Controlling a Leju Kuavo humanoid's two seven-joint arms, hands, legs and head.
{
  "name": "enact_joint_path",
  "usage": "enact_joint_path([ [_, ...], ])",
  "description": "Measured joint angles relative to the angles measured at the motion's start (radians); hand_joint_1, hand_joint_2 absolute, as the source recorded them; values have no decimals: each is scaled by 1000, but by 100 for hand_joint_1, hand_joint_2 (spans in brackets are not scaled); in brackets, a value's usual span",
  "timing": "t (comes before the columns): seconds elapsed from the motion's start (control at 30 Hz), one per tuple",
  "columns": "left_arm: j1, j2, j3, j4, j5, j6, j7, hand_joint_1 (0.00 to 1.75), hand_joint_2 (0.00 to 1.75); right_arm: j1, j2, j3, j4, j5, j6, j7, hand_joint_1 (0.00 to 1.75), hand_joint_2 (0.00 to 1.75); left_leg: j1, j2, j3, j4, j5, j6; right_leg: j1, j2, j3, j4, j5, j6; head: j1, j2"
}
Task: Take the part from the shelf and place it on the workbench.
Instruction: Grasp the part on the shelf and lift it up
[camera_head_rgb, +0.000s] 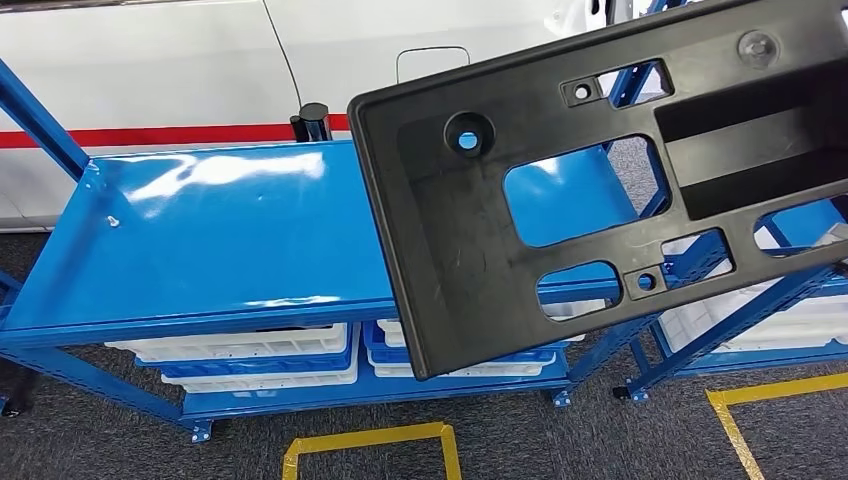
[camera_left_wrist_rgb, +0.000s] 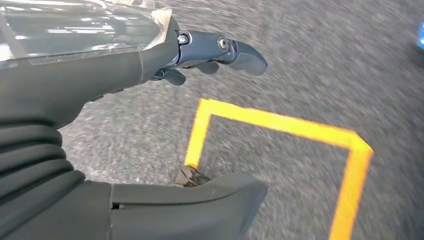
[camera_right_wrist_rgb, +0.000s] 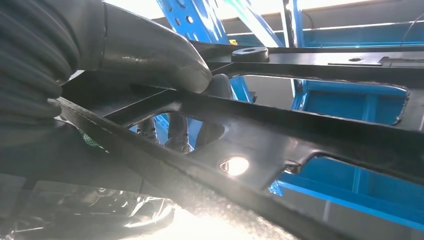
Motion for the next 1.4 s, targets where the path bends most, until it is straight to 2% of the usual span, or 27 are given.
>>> enact_joint_path([
  [0.13, 0, -12, 14, -14, 11, 37, 27, 0, 175, 0, 21, 18, 6, 3, -11, -3, 175, 175, 0, 0, 0, 0, 0, 0, 0, 0, 0, 0, 0, 0, 0, 0],
  [0.43, 0, -24, 15, -25, 16, 21, 16, 0, 175, 8, 63, 49, 15, -3, -29, -7, 175, 175, 0, -1, 0, 0, 0, 0, 0, 0, -1, 0, 0, 0, 0, 0],
  [0.6, 0, -29, 15, -34, 41, -36, -15, 0, 175, 73, 85, 49, 10, -23, -78, -43, 175, 175, 0, -1, 0, 0, 0, 0, 0, 0, -1, 0, 0, 0, 0, 0],
  [0.83, 5, -33, 15, -53, 53, -22, 8, 0, 175, 168, 134, 48, -17, -21, -90, -96, 175, 175, -3, -1, 0, 1, -1, 1, -3, 0, -1, 0, 0, 0, 0, 0],
  [0.97, 5, -33, 15, -61, 59, -11, 17, 0, 175, 208, 167, 43, -30, -35, -91, -134, 175, 175, -8, 0, 0, 2, -4, 6, -7, 0, -1, -1, 0, 1, 0, 0],
  [1.07, 5, -33, 15, -65, 60, -2, 26, 0, 175, 225, 190, 35, -33, -41, -91, -157, 175, 175, -13, 0, -1, 4, -6, 14, -11, 0, 0, -4, 2, 10, -1, 0],
  [1.13, 5, -32, 15, -66, 61, 5, 27, 0, 175, 230, 201, 29, -33, -41, -91, -164, 175, 175, -11, 1, 3, -5, 1, 24, -13, 0, -1, -3, 0, 17, 0, 0],
  [1.17, 5, -32, 15, -66, 61, 7, 27, 0, 175, 232, 205, 26, -33, -41, -91, -166, 175, 175, -8, 3, 6, -13, 5, 30, -14, 0, -8, 13, -11, 15, 0, 0],
  [1.2, 5, -32, 14, -66, 61, 8, 27, 0, 175, 233, 209, 23, -33, -41, -92, -168, 175, 175, -5, 4, 9, -19, 9, 35, -13, 1, -27, 51, -32, 11, 2, 0],
  [1.27, 5, -32, 14, -66, 61, 12, 27, 0, 175, 238, 217, 19, -33, -41, -92, -172, 175, 175, -3, 5, 9, -23, 12, 39, -12, 2, -93, 184, -87, 1, 3, 0],
  [1.3, 5, -32, 14, -66, 61, 15, 27, 0, 175, 242, 222, 18, -32, -41, -92, -173, 175, 175, -4, 5, 8, -23, 12, 39, -11, 2, -126, 249, -106, 1, 4, 0],
  [1.33, 5, -32, 14, -66, 61, 17, 27, 0, 175, 246, 226, 16, -31, -41, -92, -173, 175, 175, -4, 5, 8, -23, 12, 38, -11, 2, -146, 286, -110, 5, 4, 0],
  [1.37, 5, -32, 14, -66, 61, 18, 27, 0, 175, 250, 231, 14, -30, -42, -92, -174, 175, 175, -4, 5, 7, -22, 13, 37, -11, 2, -149, 284, -98, 13, 4, 0],
  [1.4, 5, -32, 14, -66, 61, 20, 27, 0, 175, 251, 234, 12, -29, -43, -92, -175, 175, 175, -4, 4, 8, -22, 13, 36, -12, 2, -129, 239, -72, 23, 4, 0],
])
